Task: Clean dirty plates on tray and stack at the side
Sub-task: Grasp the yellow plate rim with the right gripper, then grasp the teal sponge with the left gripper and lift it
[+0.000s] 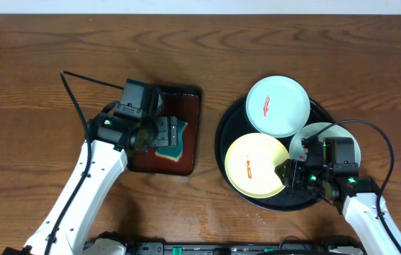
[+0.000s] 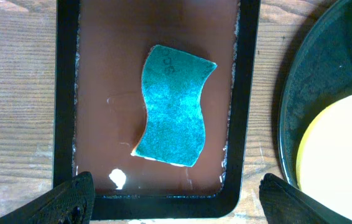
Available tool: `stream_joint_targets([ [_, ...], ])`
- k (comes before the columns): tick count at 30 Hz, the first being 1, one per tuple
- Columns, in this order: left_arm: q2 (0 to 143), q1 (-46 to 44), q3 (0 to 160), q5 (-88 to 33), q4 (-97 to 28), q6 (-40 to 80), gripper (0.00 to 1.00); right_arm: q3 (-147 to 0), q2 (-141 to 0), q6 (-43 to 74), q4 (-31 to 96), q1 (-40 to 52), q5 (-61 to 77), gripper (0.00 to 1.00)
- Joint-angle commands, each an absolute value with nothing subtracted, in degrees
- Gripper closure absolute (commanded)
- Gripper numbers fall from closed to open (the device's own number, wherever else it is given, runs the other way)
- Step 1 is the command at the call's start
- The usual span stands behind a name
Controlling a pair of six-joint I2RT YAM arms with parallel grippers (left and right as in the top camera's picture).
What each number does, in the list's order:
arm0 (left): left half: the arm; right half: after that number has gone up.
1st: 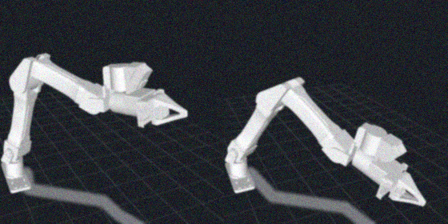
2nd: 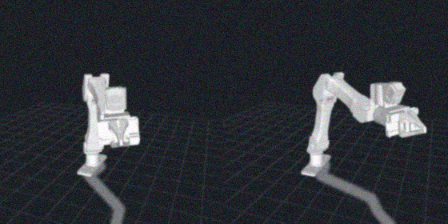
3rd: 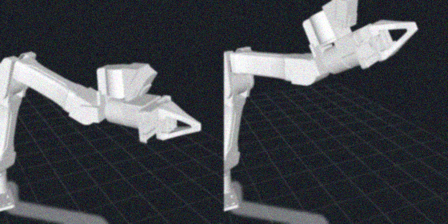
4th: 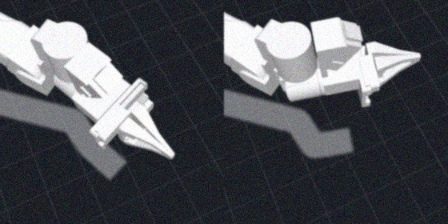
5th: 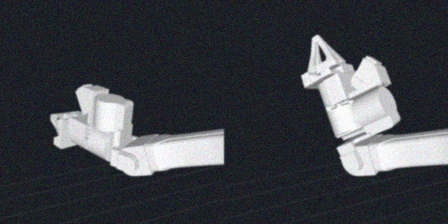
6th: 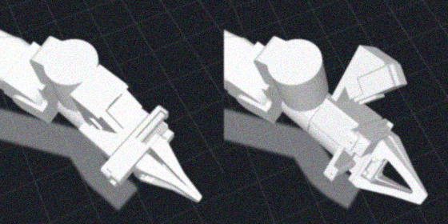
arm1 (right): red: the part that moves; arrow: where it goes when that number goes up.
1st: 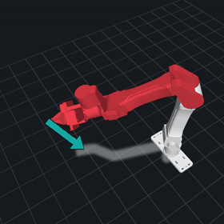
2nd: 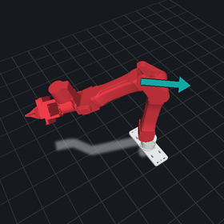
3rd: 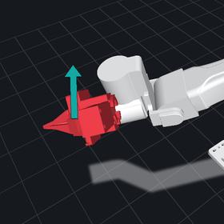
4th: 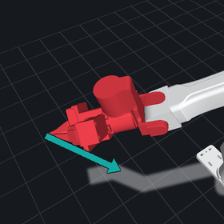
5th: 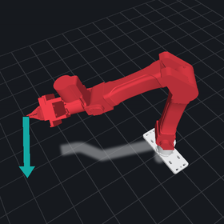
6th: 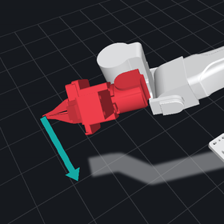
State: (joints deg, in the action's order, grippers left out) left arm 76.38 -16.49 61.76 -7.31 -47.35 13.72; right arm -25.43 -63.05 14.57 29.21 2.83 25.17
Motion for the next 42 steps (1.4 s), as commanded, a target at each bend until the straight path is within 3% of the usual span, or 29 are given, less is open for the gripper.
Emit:
stream_joint_targets([
  [1, 75.9, -16.2, 62.9, -6.8, -47.3, 14.2, 0.15, -27.3, -62.8, 10.4, 28.5, 2.9, 27.3, 0.59],
  [10, 75.9, -16.2, 62.9, -6.8, -47.2, 14.2, 0.15, -29.2, -64.5, 12.5, 35.2, 2.7, 20.3, 0.66],
  [18, 75.9, -16.2, 62.9, -6.8, -47.3, 14.2, 0.15, -29.2, -75.3, 16.7, 33.1, 3.9, 19.6, 0.75],
  [21, 75.9, -16.2, 62.9, -6.8, -47.3, 14.2, 0.15, -29.2, -79.0, 16.7, 28.3, 3.9, 19.6, 0.93],
  [23, 75.9, -16.2, 62.9, -6.8, -47.3, 14.2, 0.15, -29.2, -80.0, 16.7, 25.8, 3.9, 19.6, 0.99],
  [33, 79.6, -16.2, 61.9, -6.1, -47.5, 15.0, 0.15, -29.3, -80.1, 20.1, 22.5, 3.9, 14.6, 0.99],
  [42, 93.6, -16.2, 60.9, -3.1, -43.4, 18.5, 0.17, -29.3, -80.1, 25.7, 22.3, 3.8, 13.3, 0.99],
])
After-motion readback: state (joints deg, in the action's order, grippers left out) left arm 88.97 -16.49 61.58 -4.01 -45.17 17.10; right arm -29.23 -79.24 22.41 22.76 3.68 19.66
